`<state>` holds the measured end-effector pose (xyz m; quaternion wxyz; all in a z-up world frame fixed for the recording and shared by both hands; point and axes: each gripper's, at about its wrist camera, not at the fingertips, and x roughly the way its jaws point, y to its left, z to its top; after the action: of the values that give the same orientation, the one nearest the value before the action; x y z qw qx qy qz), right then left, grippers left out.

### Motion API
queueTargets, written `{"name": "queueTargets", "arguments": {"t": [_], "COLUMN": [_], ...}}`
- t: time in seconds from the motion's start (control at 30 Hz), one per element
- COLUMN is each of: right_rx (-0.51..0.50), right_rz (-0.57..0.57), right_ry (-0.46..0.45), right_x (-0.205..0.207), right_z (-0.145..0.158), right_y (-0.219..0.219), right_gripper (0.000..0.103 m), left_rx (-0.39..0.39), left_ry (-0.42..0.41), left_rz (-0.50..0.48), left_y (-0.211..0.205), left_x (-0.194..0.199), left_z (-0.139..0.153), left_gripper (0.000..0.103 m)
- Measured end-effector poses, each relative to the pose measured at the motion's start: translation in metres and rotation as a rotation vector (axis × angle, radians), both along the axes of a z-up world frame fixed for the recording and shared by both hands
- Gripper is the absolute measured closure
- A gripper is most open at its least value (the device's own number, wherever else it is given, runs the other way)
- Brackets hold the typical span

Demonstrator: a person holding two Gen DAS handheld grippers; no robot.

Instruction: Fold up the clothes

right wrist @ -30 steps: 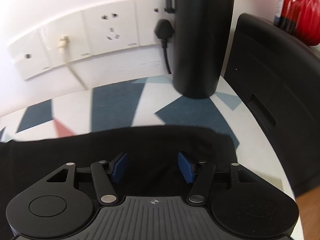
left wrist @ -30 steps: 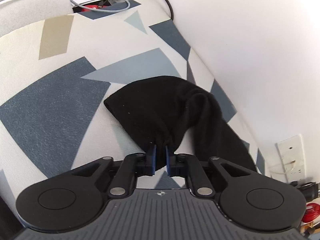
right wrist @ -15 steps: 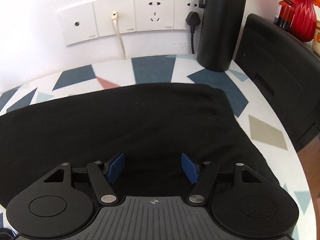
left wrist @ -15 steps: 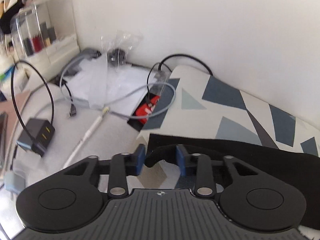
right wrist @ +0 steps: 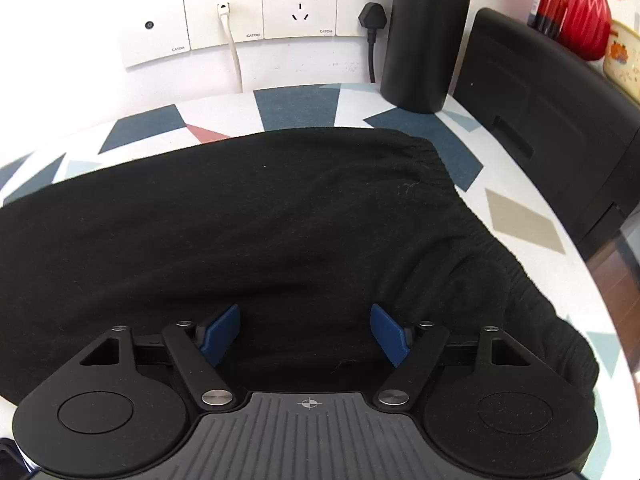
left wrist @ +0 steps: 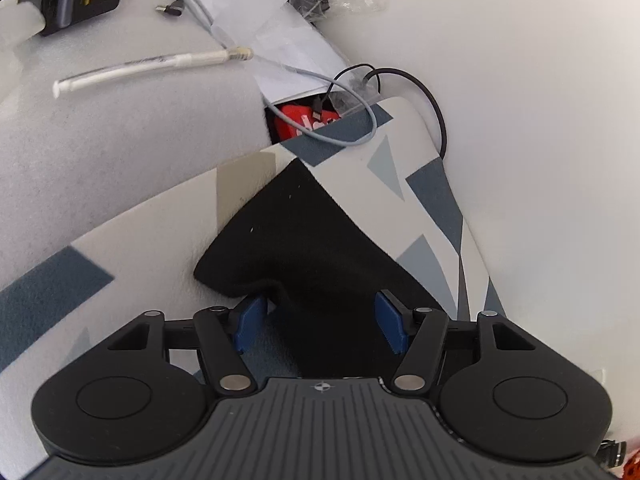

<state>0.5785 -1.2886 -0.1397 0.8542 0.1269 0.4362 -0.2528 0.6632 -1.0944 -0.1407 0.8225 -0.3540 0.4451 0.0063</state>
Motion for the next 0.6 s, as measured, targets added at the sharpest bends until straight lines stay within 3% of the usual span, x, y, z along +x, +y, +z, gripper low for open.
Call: {"name": "queueTargets", "arguments": {"t": [0.13, 0.23, 0.37, 0.47, 0.6], "right_rx": [-0.010, -0.016, -0.005, 0.008, 0.021], "right_rz": [-0.041, -0.067, -0.097, -0.094, -0.087], "right_ry": [-0.010, -0.031, -0.042, -0.037, -0.033], "right_x": [0.000, 0.002, 0.014, 0.020, 0.026], "right_z": [-0.004, -0.008, -0.012, -0.011, -0.011], "right_y": [-0.004, -0.009, -0.021, -0.028, -0.036], "right_gripper": [0.023, 0.016, 0.006, 0.001, 0.001], "left_rx": [0.183, 0.234, 0.284, 0.297, 0.340], "left_ry": [-0.029, -0.035, 0.001, -0.003, -0.026], "left_rz": [-0.094, -0.103, -0.107, -0.155, -0.236], "left_y": [-0.027, -0.039, -0.046, -0.047, -0.039], "left_x": [0.025, 0.038, 0.048, 0.035, -0.004], "left_z": [0.008, 0.008, 0.015, 0.027, 0.046], "left_gripper": [0.042, 0.050, 0.050, 0.042, 0.025]}}
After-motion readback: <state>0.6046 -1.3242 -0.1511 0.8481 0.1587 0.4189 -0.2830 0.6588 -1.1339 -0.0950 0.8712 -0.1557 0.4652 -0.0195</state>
